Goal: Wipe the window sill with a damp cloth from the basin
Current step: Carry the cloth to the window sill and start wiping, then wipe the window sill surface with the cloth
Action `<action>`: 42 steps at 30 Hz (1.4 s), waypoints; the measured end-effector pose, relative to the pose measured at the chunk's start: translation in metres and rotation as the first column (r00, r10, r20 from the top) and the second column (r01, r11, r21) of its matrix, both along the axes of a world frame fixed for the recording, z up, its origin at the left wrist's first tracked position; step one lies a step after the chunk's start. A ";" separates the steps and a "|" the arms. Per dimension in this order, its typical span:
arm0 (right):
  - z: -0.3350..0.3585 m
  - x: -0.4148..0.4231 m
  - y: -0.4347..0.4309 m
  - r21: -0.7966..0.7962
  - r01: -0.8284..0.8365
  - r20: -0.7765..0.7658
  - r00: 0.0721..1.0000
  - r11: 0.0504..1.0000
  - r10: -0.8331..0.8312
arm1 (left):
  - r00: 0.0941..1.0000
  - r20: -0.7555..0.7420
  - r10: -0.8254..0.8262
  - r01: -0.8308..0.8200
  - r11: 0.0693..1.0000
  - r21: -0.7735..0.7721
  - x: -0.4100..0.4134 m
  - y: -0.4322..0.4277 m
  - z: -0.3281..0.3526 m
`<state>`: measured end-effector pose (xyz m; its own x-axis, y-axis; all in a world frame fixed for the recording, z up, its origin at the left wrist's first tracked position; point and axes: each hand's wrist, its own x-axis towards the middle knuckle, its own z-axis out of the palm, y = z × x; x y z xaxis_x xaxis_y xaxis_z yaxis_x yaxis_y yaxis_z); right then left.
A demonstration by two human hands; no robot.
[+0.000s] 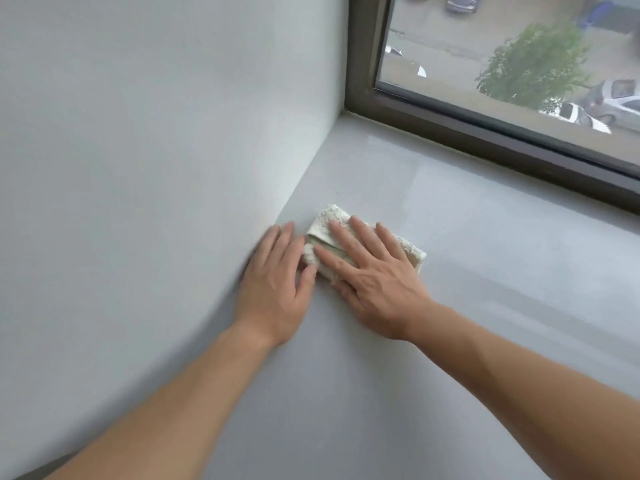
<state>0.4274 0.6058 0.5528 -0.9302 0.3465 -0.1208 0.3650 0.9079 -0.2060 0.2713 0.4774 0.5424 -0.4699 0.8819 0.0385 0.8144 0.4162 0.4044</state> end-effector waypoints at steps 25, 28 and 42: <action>-0.003 -0.065 0.071 0.014 -0.039 -0.035 0.999 0.999 0.040 | 0.990 -0.137 -0.025 -0.001 0.983 -0.184 0.006 -0.002 0.000; -0.003 -0.051 0.094 0.034 -0.132 0.003 0.991 0.991 0.132 | 0.991 -0.129 -0.025 0.004 0.988 -0.157 0.005 -0.003 0.001; -0.002 -0.028 0.079 0.050 0.053 0.024 0.998 0.997 -0.054 | 0.994 -0.045 0.096 -0.094 0.995 0.033 0.014 -0.023 0.004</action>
<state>0.3994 0.6846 0.5507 -0.9071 0.4018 -0.1255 0.4178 0.8958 -0.1517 0.2850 0.4542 0.5464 -0.5484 0.8315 0.0884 0.7899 0.4805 0.3810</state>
